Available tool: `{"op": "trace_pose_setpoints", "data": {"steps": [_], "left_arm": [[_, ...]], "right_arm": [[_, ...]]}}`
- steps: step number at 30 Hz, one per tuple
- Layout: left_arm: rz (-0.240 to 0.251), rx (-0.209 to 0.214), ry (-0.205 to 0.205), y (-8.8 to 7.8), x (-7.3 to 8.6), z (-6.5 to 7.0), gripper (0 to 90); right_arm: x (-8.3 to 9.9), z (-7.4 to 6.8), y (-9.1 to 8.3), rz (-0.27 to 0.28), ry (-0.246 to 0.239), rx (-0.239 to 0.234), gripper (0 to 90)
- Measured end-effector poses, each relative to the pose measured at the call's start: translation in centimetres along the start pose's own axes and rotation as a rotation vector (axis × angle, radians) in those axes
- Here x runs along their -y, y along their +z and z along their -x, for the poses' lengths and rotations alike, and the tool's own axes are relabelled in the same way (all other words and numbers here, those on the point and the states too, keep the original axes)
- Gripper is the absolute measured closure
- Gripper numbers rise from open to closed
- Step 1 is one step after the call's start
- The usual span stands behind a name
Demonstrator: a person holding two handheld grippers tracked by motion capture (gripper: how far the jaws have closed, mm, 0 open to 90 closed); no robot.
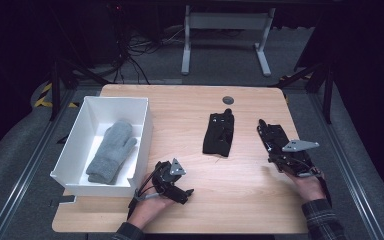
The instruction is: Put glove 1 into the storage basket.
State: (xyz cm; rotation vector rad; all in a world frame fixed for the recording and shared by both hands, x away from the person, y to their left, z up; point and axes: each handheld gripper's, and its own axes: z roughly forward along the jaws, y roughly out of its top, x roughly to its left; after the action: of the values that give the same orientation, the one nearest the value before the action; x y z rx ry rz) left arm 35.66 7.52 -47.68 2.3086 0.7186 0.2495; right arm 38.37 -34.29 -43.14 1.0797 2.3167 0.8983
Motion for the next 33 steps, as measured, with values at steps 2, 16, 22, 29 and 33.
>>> {"op": "trace_pose_setpoints", "data": {"steps": [2, 16, 22, 29, 33], "left_arm": [[0.015, 0.003, 0.006, 0.0, 0.1, 0.0, 0.0], [0.016, 0.002, 0.006, 0.1, 0.1, 0.0, 0.0], [0.016, 0.002, 0.007, 0.1, 0.1, 0.0, 0.0], [0.016, 0.003, 0.007, 0.1, 0.1, 0.0, 0.0], [0.017, 0.004, 0.007, 0.1, 0.1, 0.0, 0.0]], "right_arm": [[0.2, 0.4, 0.1, -0.013, 0.003, 0.016, 90.0], [1.3, 2.0, 1.3, -0.089, 0.042, 0.028, 90.0], [1.2, 0.6, 1.2, -0.086, 0.005, -0.061, 90.0], [0.8, -2.2, 1.1, -0.103, -0.066, -0.162, 90.0], [0.7, -3.1, 1.2, -0.105, -0.089, -0.202, 90.0]]}}
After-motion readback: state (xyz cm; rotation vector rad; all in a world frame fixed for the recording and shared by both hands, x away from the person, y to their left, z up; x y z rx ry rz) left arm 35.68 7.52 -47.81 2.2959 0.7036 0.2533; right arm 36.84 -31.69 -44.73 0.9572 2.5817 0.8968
